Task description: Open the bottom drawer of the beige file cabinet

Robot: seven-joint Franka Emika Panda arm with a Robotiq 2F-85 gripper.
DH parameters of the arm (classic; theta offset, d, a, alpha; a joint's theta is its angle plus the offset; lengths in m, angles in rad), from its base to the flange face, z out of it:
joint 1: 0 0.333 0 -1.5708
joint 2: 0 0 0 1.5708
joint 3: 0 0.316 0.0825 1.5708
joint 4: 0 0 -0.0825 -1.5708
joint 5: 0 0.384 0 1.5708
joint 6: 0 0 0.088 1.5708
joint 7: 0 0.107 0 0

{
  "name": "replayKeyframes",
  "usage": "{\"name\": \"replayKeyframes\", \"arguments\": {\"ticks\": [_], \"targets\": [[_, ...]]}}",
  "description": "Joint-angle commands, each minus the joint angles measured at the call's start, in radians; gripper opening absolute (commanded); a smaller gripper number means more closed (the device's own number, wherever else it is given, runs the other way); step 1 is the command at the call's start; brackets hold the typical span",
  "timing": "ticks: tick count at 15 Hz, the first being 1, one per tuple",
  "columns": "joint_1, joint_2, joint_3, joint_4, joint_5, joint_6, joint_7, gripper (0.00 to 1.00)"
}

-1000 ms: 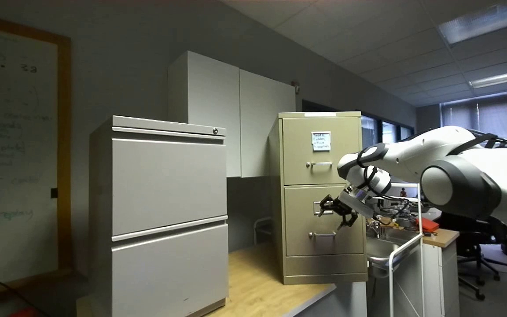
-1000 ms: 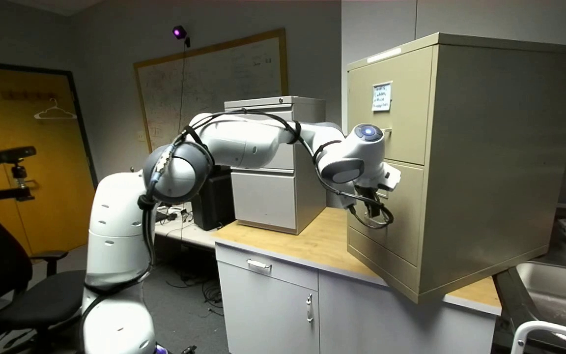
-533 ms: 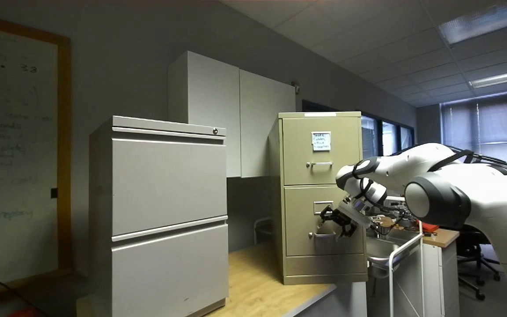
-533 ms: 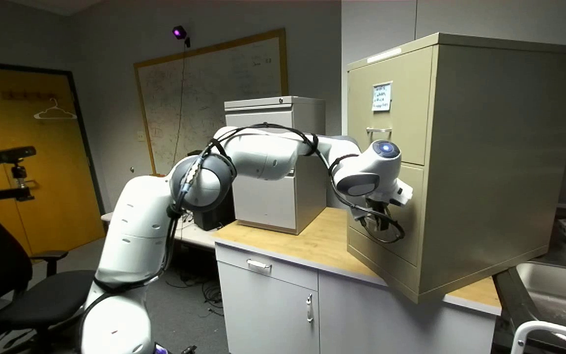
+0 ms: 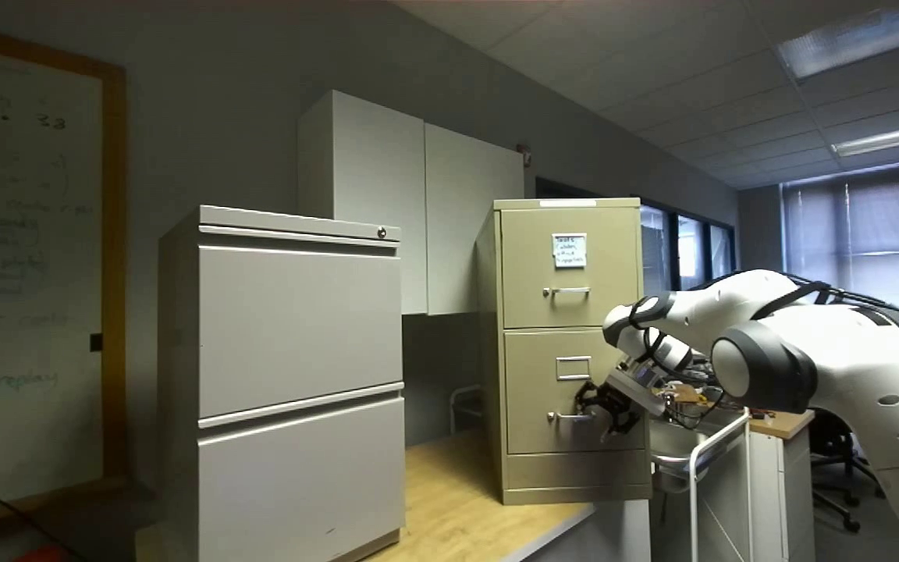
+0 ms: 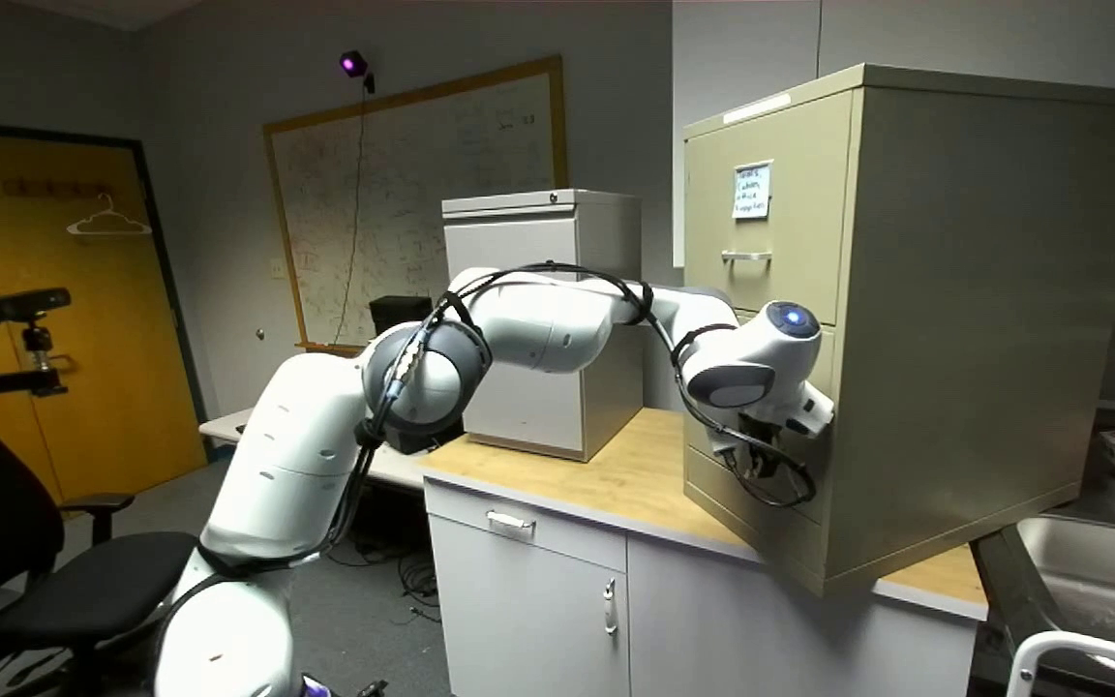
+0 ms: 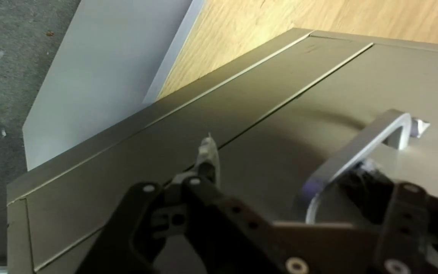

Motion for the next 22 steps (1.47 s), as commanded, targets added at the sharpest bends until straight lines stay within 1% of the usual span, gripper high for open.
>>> {"name": "replayKeyframes", "arguments": {"ticks": [1, 3, 5, 6, 7, 8, 9, 10, 12, 14, 15, 17, 18, 20, 22], "targets": [[-0.007, 0.033, 0.013, 0.075, -0.029, -0.009, 0.068, 0.5], [0.009, 0.003, 0.027, 0.062, -0.038, -0.019, 0.061, 0.34], [0.043, -0.034, 0.032, 0.037, -0.074, -0.008, 0.067, 0.18], [0.076, -0.061, 0.018, 0.005, -0.094, 0.0, 0.062, 0.11], [0.094, -0.073, 0.016, -0.01, -0.126, 0.011, 0.067, 0.06], [0.109, -0.08, 0.014, -0.025, -0.157, 0.033, 0.057, 0.07], [0.129, -0.099, 0.008, -0.059, -0.201, 0.055, 0.056, 0.05], [0.141, -0.112, 0.002, -0.089, -0.24, 0.072, 0.05, 0.06], [0.152, -0.143, -0.002, -0.168, -0.29, 0.116, 0.022, 0.07], [0.148, -0.186, 0.002, -0.266, -0.296, 0.17, -0.021, 0.07], [0.108, -0.196, 0.04, -0.288, -0.295, 0.186, -0.039, 0.05], [0.084, -0.226, 0.051, -0.341, -0.268, 0.207, -0.076, 0.05], [0.078, -0.24, 0.056, -0.365, -0.259, 0.216, -0.088, 0.03], [0.071, -0.272, 0.057, -0.414, -0.251, 0.218, -0.106, 0.05], [0.073, -0.31, 0.054, -0.468, -0.246, 0.222, -0.116, 0.03]]}}
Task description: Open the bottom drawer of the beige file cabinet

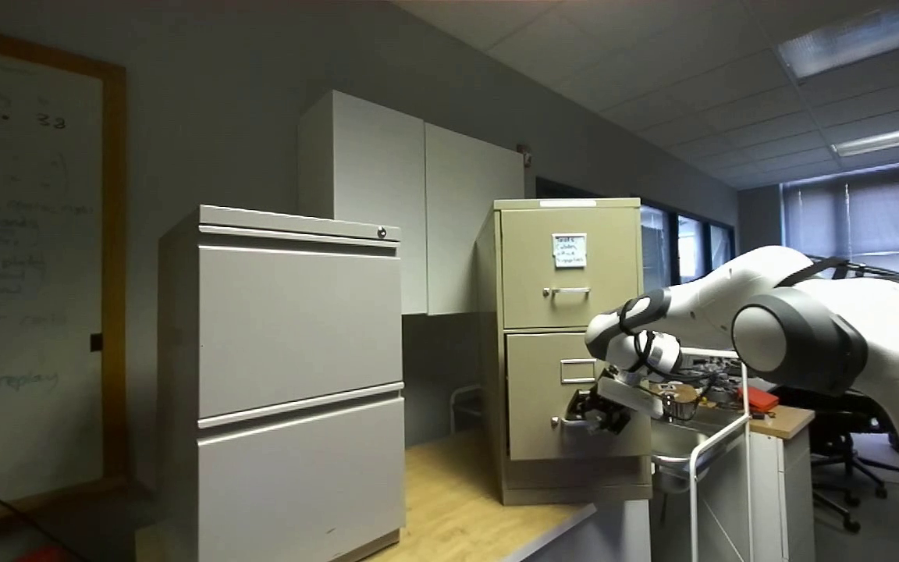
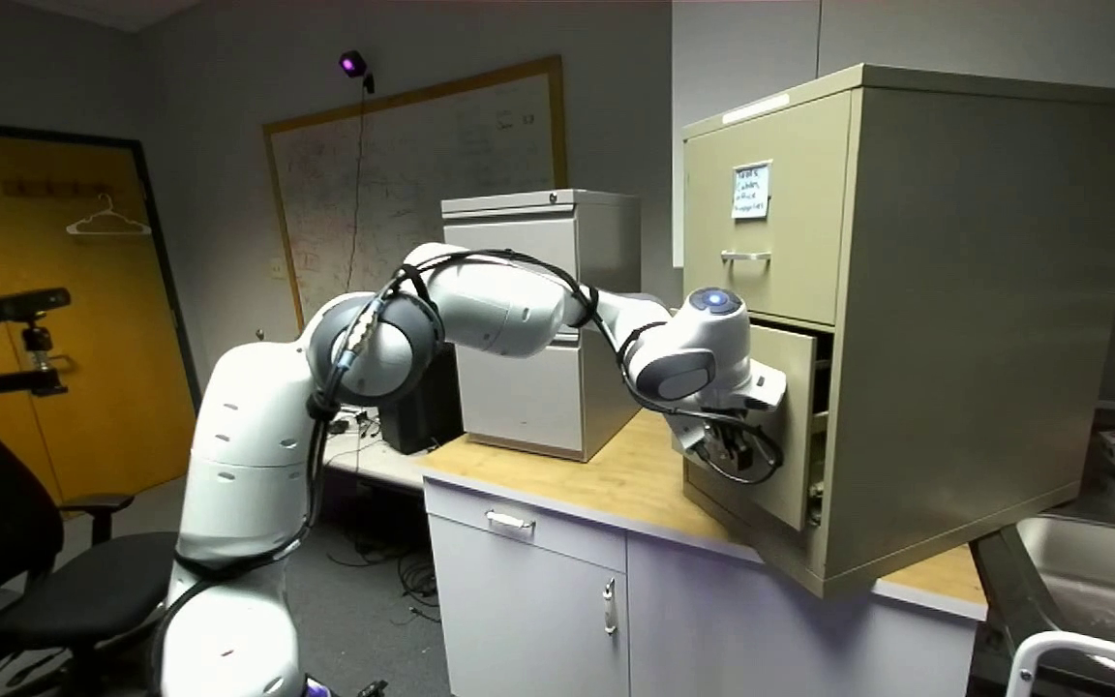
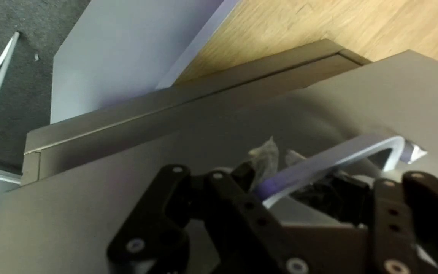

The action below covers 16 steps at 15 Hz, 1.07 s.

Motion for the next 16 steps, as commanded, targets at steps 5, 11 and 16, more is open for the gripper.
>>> {"name": "replayKeyframes", "arguments": {"ticks": [5, 11, 16], "targets": [[0.007, -0.241, -0.007, -0.358, 0.033, -0.019, -0.116, 0.02], [0.041, -0.402, -0.032, -0.573, 0.073, 0.041, -0.174, 0.0], [0.069, -0.548, -0.06, -0.741, 0.044, 0.069, -0.168, 0.01]]}}
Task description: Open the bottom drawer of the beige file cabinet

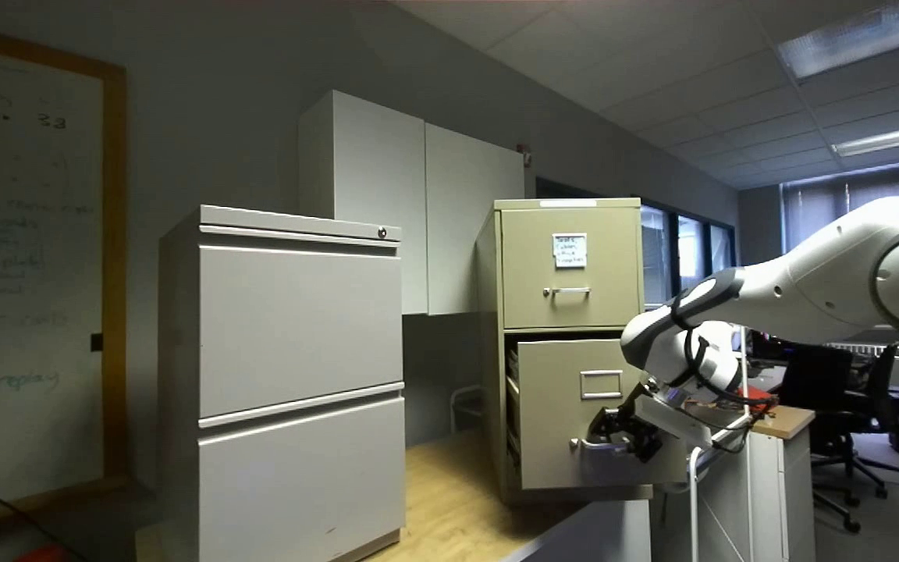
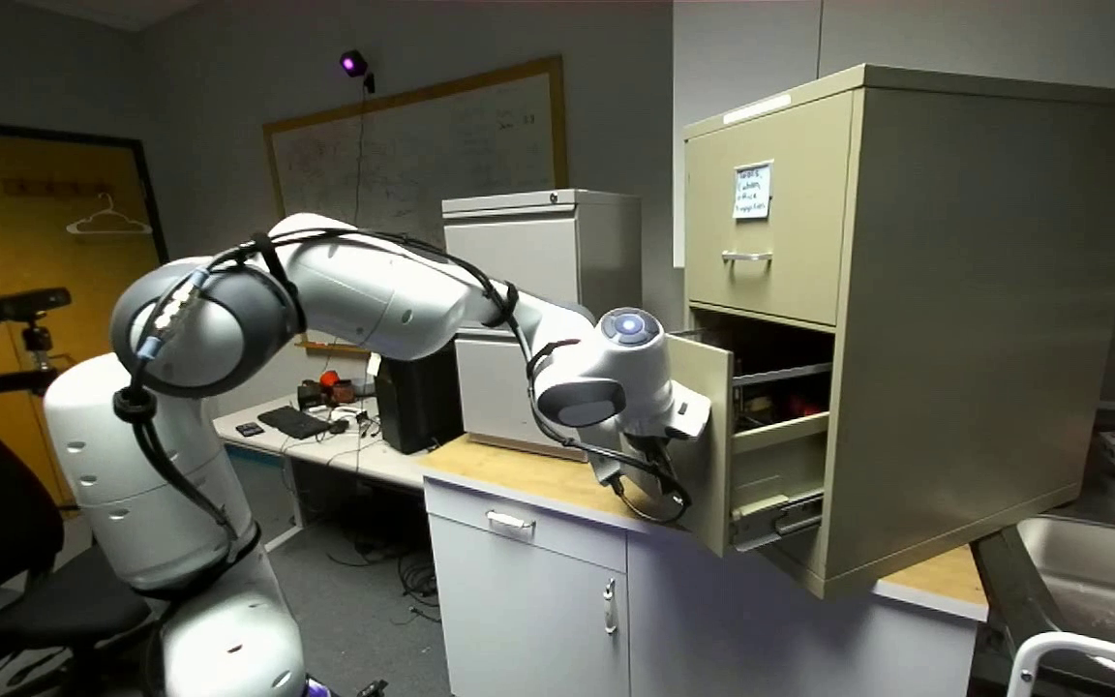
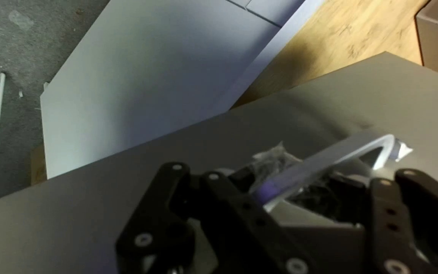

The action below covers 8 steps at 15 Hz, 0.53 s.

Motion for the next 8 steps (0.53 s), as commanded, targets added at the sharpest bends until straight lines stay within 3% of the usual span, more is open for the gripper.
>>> {"name": "replayKeyframes", "arguments": {"ticks": [1, 8], "targets": [[0.015, -0.147, -0.049, -0.216, -0.052, -0.048, -0.034, 0.01], [0.036, -0.354, -0.076, -0.411, -0.106, -0.027, -0.002, 0.01]]}}
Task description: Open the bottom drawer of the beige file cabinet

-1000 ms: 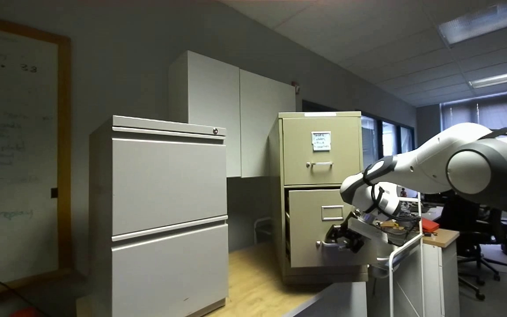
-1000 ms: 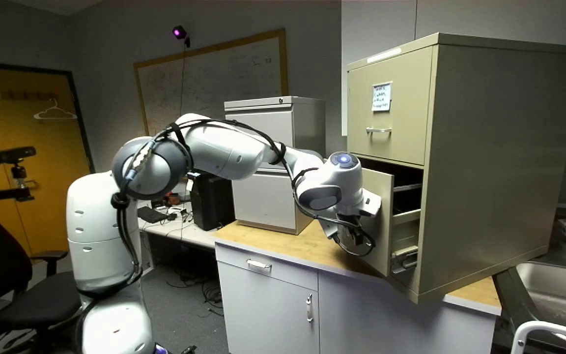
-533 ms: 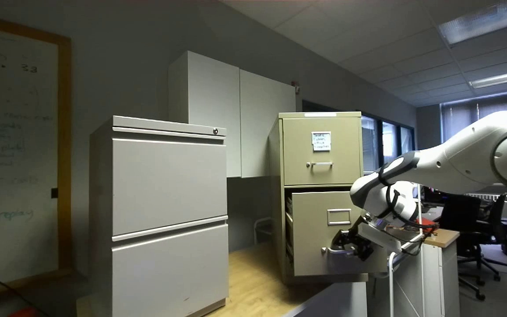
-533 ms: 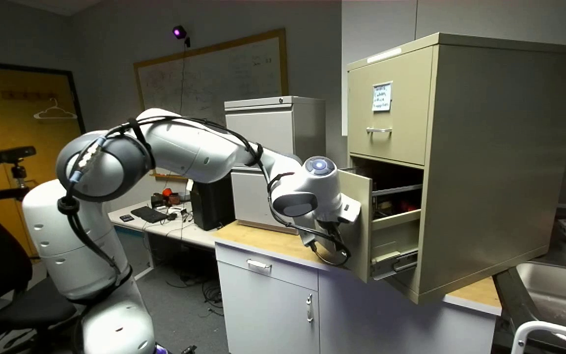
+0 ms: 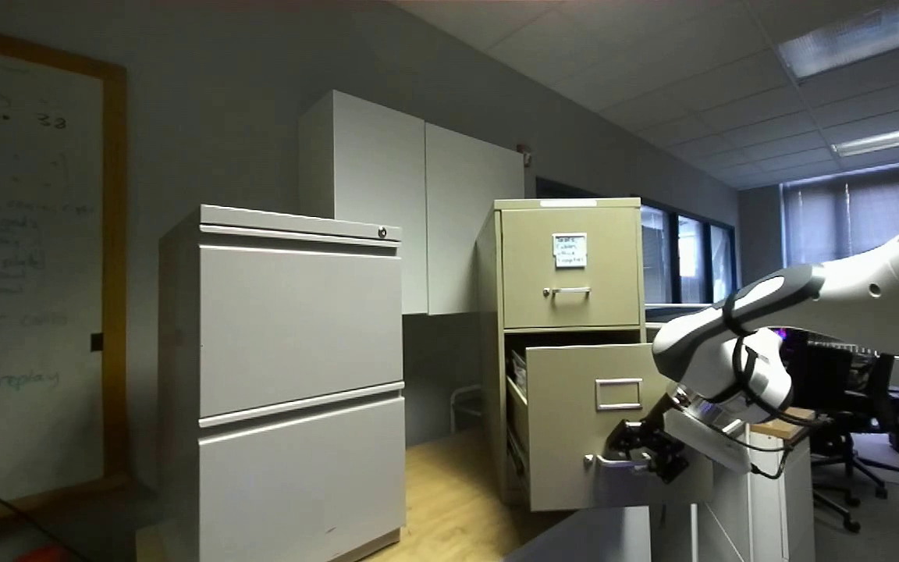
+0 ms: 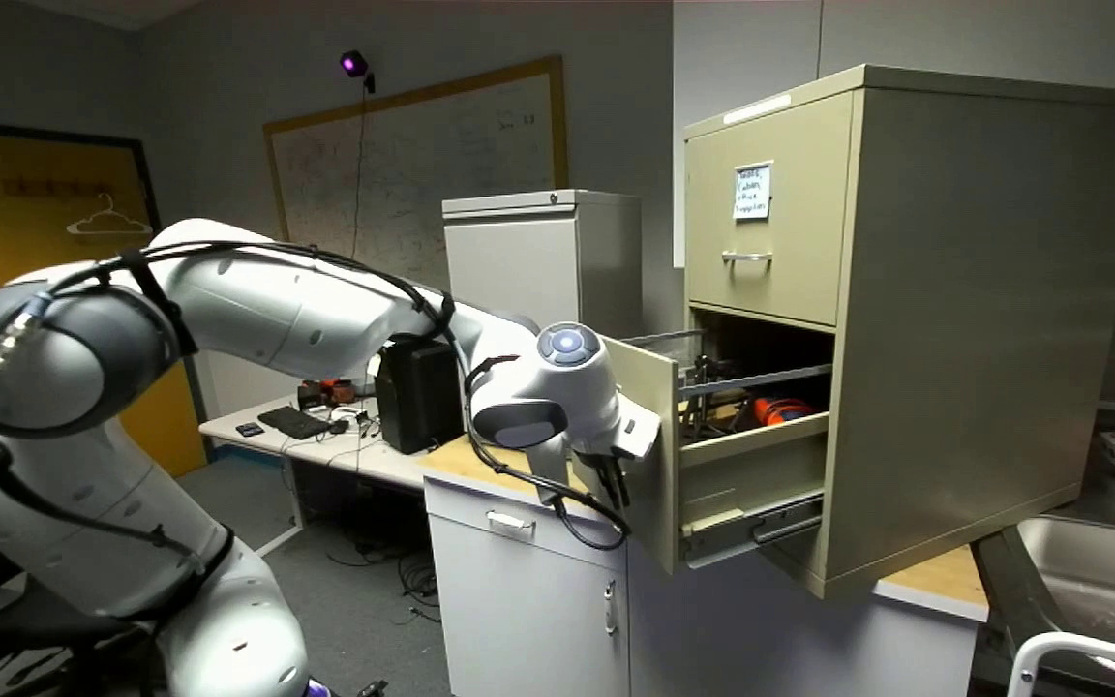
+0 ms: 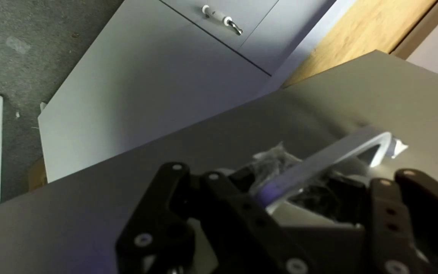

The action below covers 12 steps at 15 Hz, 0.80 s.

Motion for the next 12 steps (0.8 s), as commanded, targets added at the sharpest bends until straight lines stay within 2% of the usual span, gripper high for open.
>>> {"name": "replayKeyframes", "arguments": {"ticks": [1, 11, 12], "targets": [[-0.004, -0.108, -0.047, -0.154, -0.086, -0.065, -0.014, 0.01], [0.029, -0.2, -0.083, -0.204, -0.118, -0.061, 0.043, 0.01], [0.034, -0.211, -0.083, -0.206, -0.114, -0.054, 0.045, 0.28]]}}
